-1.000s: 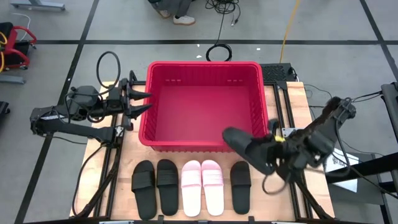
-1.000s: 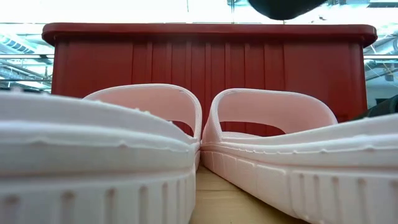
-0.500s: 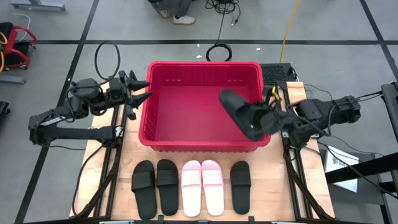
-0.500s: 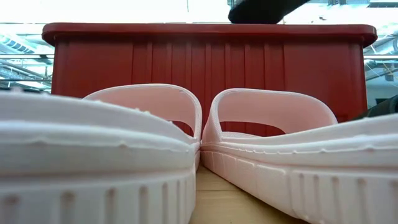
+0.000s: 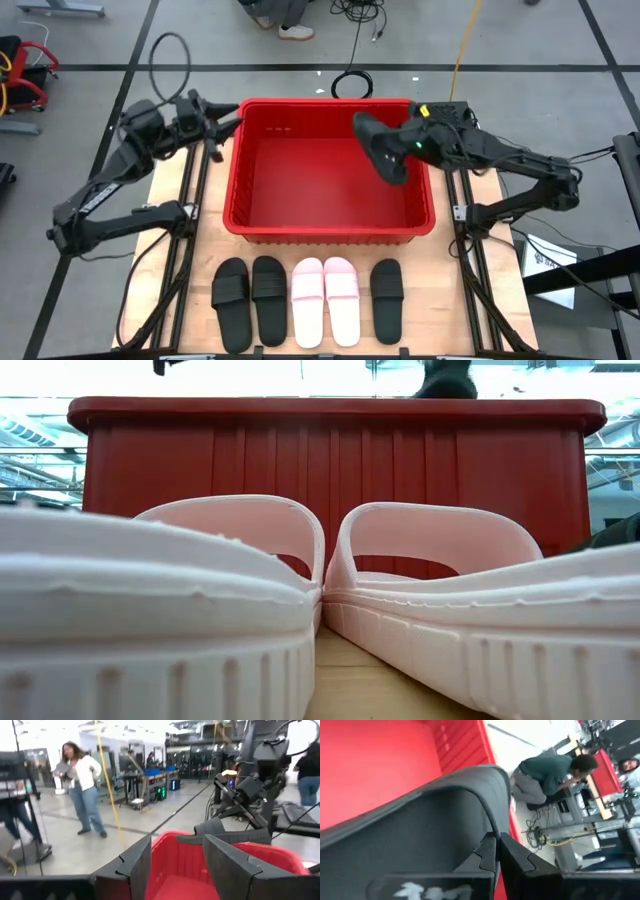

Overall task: Pick and place slides into bin
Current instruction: Put the black slide into the bin

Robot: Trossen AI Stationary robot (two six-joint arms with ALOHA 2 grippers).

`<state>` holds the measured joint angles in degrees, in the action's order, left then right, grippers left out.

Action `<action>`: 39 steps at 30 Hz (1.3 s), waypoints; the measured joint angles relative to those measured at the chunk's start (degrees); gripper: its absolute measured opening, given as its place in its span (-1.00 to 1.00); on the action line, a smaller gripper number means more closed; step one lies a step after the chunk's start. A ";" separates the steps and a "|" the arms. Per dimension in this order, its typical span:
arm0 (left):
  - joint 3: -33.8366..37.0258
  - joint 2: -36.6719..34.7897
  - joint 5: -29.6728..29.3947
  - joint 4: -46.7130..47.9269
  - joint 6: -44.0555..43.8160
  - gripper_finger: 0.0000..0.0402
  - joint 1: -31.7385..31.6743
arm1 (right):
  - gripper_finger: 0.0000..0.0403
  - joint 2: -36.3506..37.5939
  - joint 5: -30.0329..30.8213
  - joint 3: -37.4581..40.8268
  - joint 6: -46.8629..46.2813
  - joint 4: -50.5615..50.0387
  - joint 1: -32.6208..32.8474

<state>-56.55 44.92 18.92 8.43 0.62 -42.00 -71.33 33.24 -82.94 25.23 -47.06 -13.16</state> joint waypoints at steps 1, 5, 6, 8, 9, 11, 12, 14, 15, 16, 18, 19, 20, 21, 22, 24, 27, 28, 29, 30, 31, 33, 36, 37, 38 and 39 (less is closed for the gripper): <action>0.02 0.81 1.24 -0.18 -0.43 -0.07 -1.84 | -1.00 -0.06 -0.36 1.31 0.78 0.86 -1.62; 0.09 3.36 4.50 -1.82 -2.31 -0.07 -8.21 | -1.00 0.04 -0.48 7.19 2.80 4.69 -7.63; 0.01 3.65 5.54 -2.54 -2.68 -0.07 -9.52 | -1.00 0.04 -0.44 9.15 3.43 6.24 -8.80; -0.02 3.93 7.01 -2.89 -3.30 -0.07 -11.98 | -1.00 -0.08 -0.53 13.12 4.83 9.31 -10.35; -0.01 4.00 7.47 -2.98 -3.71 -0.07 -12.90 | -1.00 -0.11 -0.69 14.98 5.49 10.92 -10.84; 0.00 3.98 9.04 -3.93 -4.31 -0.07 -14.08 | -1.00 -0.08 -2.02 18.02 6.14 13.65 -11.89; 0.00 3.89 9.70 -4.44 -4.47 -0.07 -14.46 | -1.00 -0.07 -2.97 19.39 6.11 14.86 -12.48; -0.02 3.87 10.10 -4.50 -4.59 -0.07 -14.76 | -1.00 -0.07 -4.69 21.65 6.02 16.39 -13.37; -0.02 3.93 10.11 -4.47 -4.59 -0.07 -14.87 | -1.00 -0.07 -4.91 22.73 5.92 17.38 -13.65; -0.02 4.09 10.06 -4.47 -4.59 -0.07 -14.92 | -1.00 -0.07 -4.86 23.68 6.02 18.42 -13.87; -0.02 4.58 9.88 -5.26 -4.63 -0.07 -14.92 | -1.00 -0.07 -4.96 25.23 6.26 19.85 -14.30; -0.02 4.82 9.81 -5.59 -4.79 -0.07 -14.92 | -1.00 -0.07 -5.05 25.90 6.22 20.24 -14.60; -0.02 5.12 9.76 -5.61 -4.99 -0.07 -14.92 | -1.00 -0.07 -5.07 26.55 5.99 20.88 -14.83; -0.02 5.42 9.74 -5.61 -5.23 -0.07 -14.92 | -1.00 -0.06 -5.07 27.27 5.71 21.91 -15.05; -0.02 5.72 9.72 -5.57 -5.27 -0.07 -14.92 | -1.00 -0.02 -5.03 28.06 5.61 23.16 -15.09; -0.02 6.35 9.57 -5.55 -5.31 -0.07 -14.92 | -1.00 -0.02 -4.99 29.43 5.54 24.52 -15.11; -0.02 7.52 9.57 -5.85 -5.33 -0.07 -14.92 | -1.00 -0.02 -5.07 31.14 4.35 26.36 -15.06; -0.02 8.03 9.57 -6.22 -5.35 -0.07 -14.92 | -1.00 -0.02 -5.05 31.70 4.10 27.03 -15.06; -0.02 8.50 9.57 -6.72 -5.40 -0.07 -14.92 | -1.00 -0.02 -4.98 32.36 4.01 27.52 -15.06; -0.02 8.89 9.55 -7.25 -5.59 -0.07 -14.92 | -1.00 -0.02 -4.96 32.97 3.97 27.66 -15.08; -0.02 9.14 9.55 -7.69 -5.84 -0.07 -14.92 | -1.00 -0.02 -4.97 33.57 3.95 27.75 -15.22; -0.02 9.42 9.55 -8.42 -6.31 -0.07 -14.92 | -1.00 -0.02 -4.96 34.83 3.70 29.10 -15.78; -0.02 9.49 9.57 -8.55 -6.22 -0.07 -14.83 | -1.00 -0.02 -5.06 37.17 3.09 31.75 -17.15; -0.02 9.47 9.57 -8.61 -6.10 -0.07 -14.71 | -1.00 -0.02 -5.17 38.08 3.09 32.68 -17.56; -0.02 9.45 9.57 -8.66 -6.00 -0.07 -14.54 | -1.00 -0.04 -5.23 38.86 3.22 33.74 -17.93; -0.01 9.47 9.57 -8.66 -5.90 -0.07 -14.49 | -1.00 -0.04 -5.11 39.64 3.79 35.15 -18.26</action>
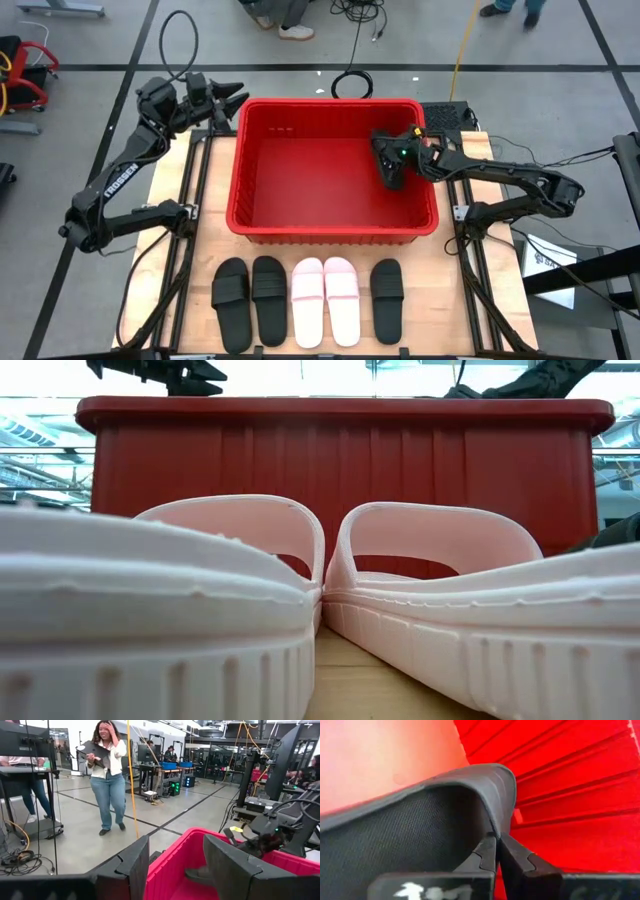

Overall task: Pick and place slides into bin
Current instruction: Put the black slide into the bin

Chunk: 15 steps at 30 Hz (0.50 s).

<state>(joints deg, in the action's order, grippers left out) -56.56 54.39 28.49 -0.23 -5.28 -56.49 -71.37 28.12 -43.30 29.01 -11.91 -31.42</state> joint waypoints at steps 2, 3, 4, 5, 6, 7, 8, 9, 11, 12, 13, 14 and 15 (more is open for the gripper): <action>-0.01 0.00 0.00 0.00 0.02 -0.07 0.00 | -1.00 0.00 0.35 1.17 0.66 1.92 -0.59; -0.01 0.00 -0.02 0.00 0.02 -0.07 0.00 | -1.00 -0.12 0.35 1.52 0.95 2.38 -0.85; -0.01 0.00 -0.02 -0.01 0.02 -0.07 0.00 | -1.00 -0.60 0.38 1.61 1.27 2.74 -0.97; -0.01 0.00 0.00 0.00 0.00 -0.07 0.00 | -1.00 -1.18 0.36 1.61 1.50 3.15 -1.09; -0.01 0.00 0.00 -0.02 -0.05 -0.07 0.00 | -1.00 -1.68 0.36 1.61 1.75 3.31 -1.26; -0.01 0.00 0.02 0.01 -0.37 -0.07 0.02 | -1.00 -2.21 0.40 1.60 2.06 3.63 -1.48; -0.01 0.00 0.02 -0.02 -0.45 -0.07 0.00 | -1.00 -2.97 0.32 1.54 2.17 4.24 -1.57; -0.01 -0.01 0.02 -0.02 -0.44 -0.07 0.00 | -1.00 -3.82 0.34 1.52 2.58 4.53 -1.59; -0.01 -0.01 0.02 -0.07 -0.46 -0.07 0.00 | -1.00 -5.56 -0.14 1.62 3.19 4.16 -1.53; -0.01 0.00 0.02 -0.07 -0.48 -0.07 0.00 | -0.99 -6.23 -0.18 1.60 3.39 3.92 -1.48; -0.01 -0.02 0.02 -0.07 -0.46 -0.07 0.00 | -0.97 -6.59 0.02 1.56 3.40 4.21 -1.48; -0.01 -0.02 0.04 -0.07 -0.48 -0.07 0.00 | -0.96 -6.88 0.31 1.48 3.37 4.27 -1.48; -0.01 -0.02 0.04 -0.07 -0.69 -0.07 0.00 | -0.96 -7.08 0.56 1.43 3.30 3.79 -1.50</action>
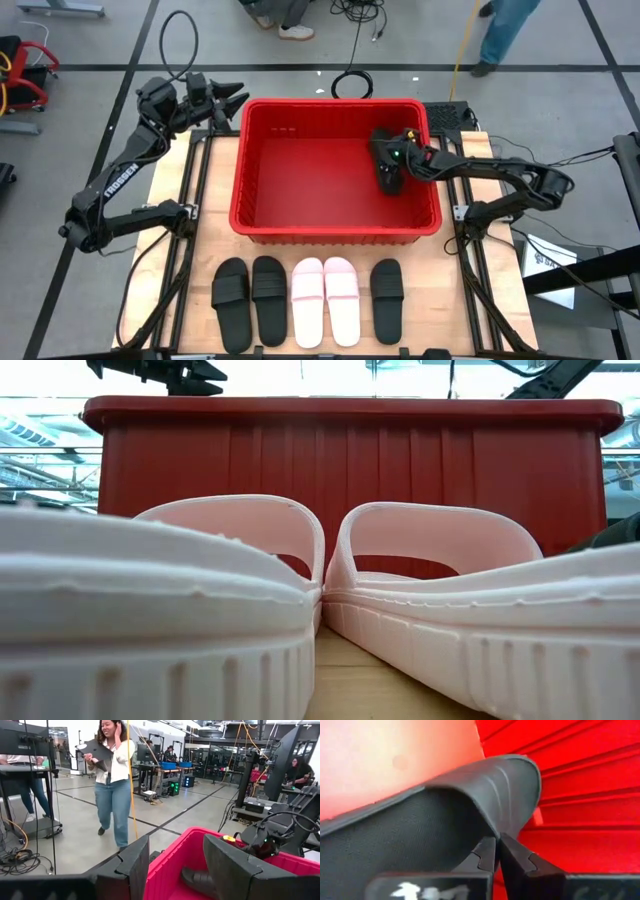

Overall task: Pick and place slides into bin
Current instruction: Put the black slide into the bin

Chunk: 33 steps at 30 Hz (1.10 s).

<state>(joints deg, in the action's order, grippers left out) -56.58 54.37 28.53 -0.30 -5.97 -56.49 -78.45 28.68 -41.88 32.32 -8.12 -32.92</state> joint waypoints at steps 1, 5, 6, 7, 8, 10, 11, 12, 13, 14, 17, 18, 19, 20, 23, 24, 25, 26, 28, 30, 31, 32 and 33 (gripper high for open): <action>0.00 0.00 -0.02 0.00 -0.12 -0.07 0.00 | -0.96 -0.13 0.88 -0.02 0.05 -0.47 0.07; 0.00 0.00 0.00 0.00 -0.08 -0.07 0.00 | -0.99 0.67 5.60 0.13 0.54 -1.35 1.91; 0.00 0.00 -0.01 -0.01 0.02 -0.07 0.00 | -0.99 1.16 5.79 0.17 0.70 -1.51 2.50; 0.00 0.00 -0.02 -0.13 0.04 -0.07 0.00 | -0.99 1.58 6.09 0.18 0.73 -1.44 3.20; 0.00 0.00 -0.02 -0.29 0.02 -0.07 0.00 | -0.98 1.79 6.50 0.04 0.41 -1.45 3.93; 0.00 0.00 0.00 -0.58 0.00 -0.07 0.00 | -0.98 1.96 6.98 -0.79 -0.72 -2.88 4.87; 0.00 0.00 0.00 -0.72 -0.04 -0.07 0.00 | -0.99 2.01 7.10 -1.20 -1.21 -3.72 5.26; 0.00 0.00 0.01 -0.76 -0.05 -0.07 0.00 | -0.99 2.03 7.48 -1.58 -1.50 -4.34 5.52; 0.00 0.00 0.02 -0.80 -0.05 -0.07 0.00 | -0.99 2.03 7.63 -1.70 -1.60 -4.44 5.64; 0.00 0.00 0.02 -0.81 -0.05 -0.07 0.00 | -0.99 2.05 7.45 -1.70 -1.74 -4.51 5.72; 0.00 0.00 0.04 -0.85 -0.05 -0.07 0.00 | -0.99 2.03 6.76 -1.70 -3.35 -5.15 5.96; 0.00 0.00 0.04 -0.85 -0.06 -0.07 0.00 | -0.99 2.02 6.56 -1.70 -3.77 -5.63 5.98; 0.00 0.00 0.04 -0.85 -0.11 -0.07 0.00 | -0.99 1.90 6.59 -1.70 -4.22 -6.23 5.98; 0.00 0.00 0.04 -0.85 -0.17 -0.07 0.00 | -0.99 1.73 7.04 -1.70 -4.72 -6.86 5.98; 0.00 0.00 0.09 -0.85 -0.21 -0.07 0.00 | -1.00 1.12 10.29 -1.70 -5.07 -8.05 6.01; 0.00 0.00 0.15 -0.85 -0.22 -0.07 0.00 | -1.00 1.02 10.56 -1.72 -5.03 -8.29 5.99; 0.00 0.00 0.16 -0.84 -0.22 -0.07 0.00 | -1.00 0.86 10.43 -1.78 -5.35 -8.36 6.00; 0.00 0.00 0.17 -0.85 -0.22 -0.07 0.00 | -1.00 0.73 10.39 -1.78 -5.82 -8.34 6.01; 0.00 0.00 0.17 -0.85 -0.25 -0.07 0.00 | -1.00 0.59 10.13 -1.78 -6.12 -8.50 6.01; 0.00 0.00 0.17 -0.85 -0.35 -0.07 0.00 | -1.00 0.59 10.11 -1.78 -6.12 -8.24 6.01; 0.00 0.00 0.17 -0.83 -0.38 -0.07 0.00 | -1.00 0.59 10.12 -1.78 -6.12 -8.02 6.01; 0.00 0.00 0.17 -0.85 -0.53 -0.07 0.00 | -0.99 0.59 10.12 -1.78 -6.06 -7.90 6.01; 0.00 0.00 0.28 -0.84 -0.60 -0.07 0.00 | -0.99 0.59 10.12 -1.78 -5.87 -7.76 5.97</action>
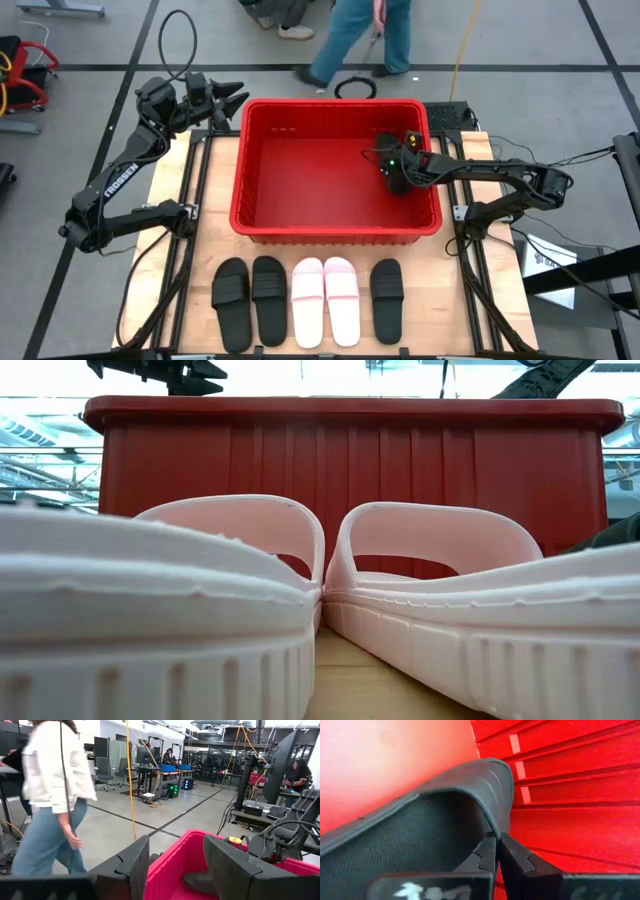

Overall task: Pick and place slides into bin
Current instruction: Put the black slide into the bin

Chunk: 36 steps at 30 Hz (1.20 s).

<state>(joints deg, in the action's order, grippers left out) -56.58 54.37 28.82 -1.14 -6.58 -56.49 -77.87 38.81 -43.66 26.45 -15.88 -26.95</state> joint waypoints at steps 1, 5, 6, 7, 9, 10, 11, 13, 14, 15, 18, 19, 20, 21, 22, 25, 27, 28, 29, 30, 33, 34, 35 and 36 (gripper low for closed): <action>0.00 0.00 0.48 0.01 -0.03 -0.07 0.00 | -0.99 0.00 0.00 0.00 0.43 0.36 -0.17; 0.00 0.00 2.66 -0.20 -0.08 -0.07 0.02 | -1.00 -0.89 -0.25 -0.02 1.76 1.99 -1.53; 0.01 -0.02 2.67 -0.24 -0.08 -0.07 0.03 | -0.99 -1.16 -0.85 -0.02 2.25 1.85 -2.00; 0.00 -0.02 2.67 -0.25 -0.08 -0.07 0.02 | -0.99 -1.45 -1.73 -0.02 2.50 1.93 -2.46; 0.00 -0.02 2.67 -0.29 -0.08 -0.07 0.00 | -0.99 -2.08 -3.21 -0.05 2.93 2.21 -3.28; 0.00 -0.04 2.70 -0.32 -0.10 -0.07 0.01 | -0.99 -2.45 -3.47 -0.07 3.03 2.26 -3.50; 0.00 -0.04 2.71 -0.32 -0.15 -0.07 0.01 | -0.99 -2.82 -3.43 -0.07 3.07 2.34 -3.60; 0.00 -0.07 2.71 -0.36 -0.14 -0.07 0.02 | -0.98 -3.15 -3.50 -0.07 3.33 2.23 -3.71; 0.00 -0.07 2.73 -0.34 -0.14 -0.07 0.00 | -0.97 -3.23 -3.46 -0.07 3.33 2.38 -3.71; 0.00 -0.07 2.71 -0.35 -0.12 -0.07 0.00 | -0.96 -3.24 -3.45 -0.07 3.39 2.35 -3.68; 0.00 -0.07 2.73 -0.34 0.01 -0.07 0.02 | -0.91 -3.28 -3.32 -0.07 3.43 2.30 -3.64; 0.00 -0.07 2.73 -0.34 0.01 -0.07 0.02 | -0.89 -3.28 -3.29 -0.07 3.50 2.20 -3.64; 0.00 -0.07 2.73 -0.34 0.03 -0.07 0.02 | -0.87 -3.28 -3.17 -0.07 3.63 1.98 -3.64; 0.00 -0.07 2.73 -0.35 0.03 -0.07 0.00 | -0.86 -3.28 -3.08 -0.07 3.76 1.61 -3.64; 0.00 -0.07 2.73 -0.35 0.03 -0.07 0.00 | -0.84 -3.28 -3.03 -0.07 3.91 1.22 -3.64; 0.00 -0.07 2.73 -0.34 0.05 -0.07 0.00 | -0.75 -3.28 -2.82 -0.07 4.11 -0.15 -3.66; 0.00 -0.07 2.73 -0.34 0.05 -0.07 0.00 | -0.67 -3.28 -2.84 -0.07 4.07 -0.53 -3.68; 0.00 -0.07 2.73 -0.34 0.05 -0.07 0.00 | -0.62 -3.28 -2.84 -0.07 4.14 -0.71 -3.68; 0.00 -0.07 2.73 -0.34 0.05 -0.07 0.01 | -0.58 -3.28 -2.84 -0.07 4.24 -0.86 -3.68; 0.00 -0.07 2.75 -0.34 0.05 -0.07 0.02 | -0.53 -3.28 -2.84 -0.07 4.24 -0.85 -3.67; 0.00 -0.07 2.73 -0.34 0.08 -0.07 0.00 | -0.39 -3.28 -2.84 -0.04 4.01 -0.81 -3.07; 0.00 -0.07 2.75 -0.34 0.10 -0.07 0.00 | -0.35 -3.28 -2.84 -0.04 4.01 -0.81 -2.74; 0.00 -0.07 2.75 -0.34 0.11 -0.07 0.00 | -0.31 -3.18 -2.91 -0.04 4.02 -0.90 -2.30; 0.00 -0.07 2.75 -0.34 0.12 -0.07 0.00 | -0.28 -2.97 -3.35 -0.04 4.16 -1.04 -1.88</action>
<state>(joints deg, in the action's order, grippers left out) -56.58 54.30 31.57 -1.48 -6.46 -56.49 -80.84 35.46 -43.70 30.61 -16.92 -28.83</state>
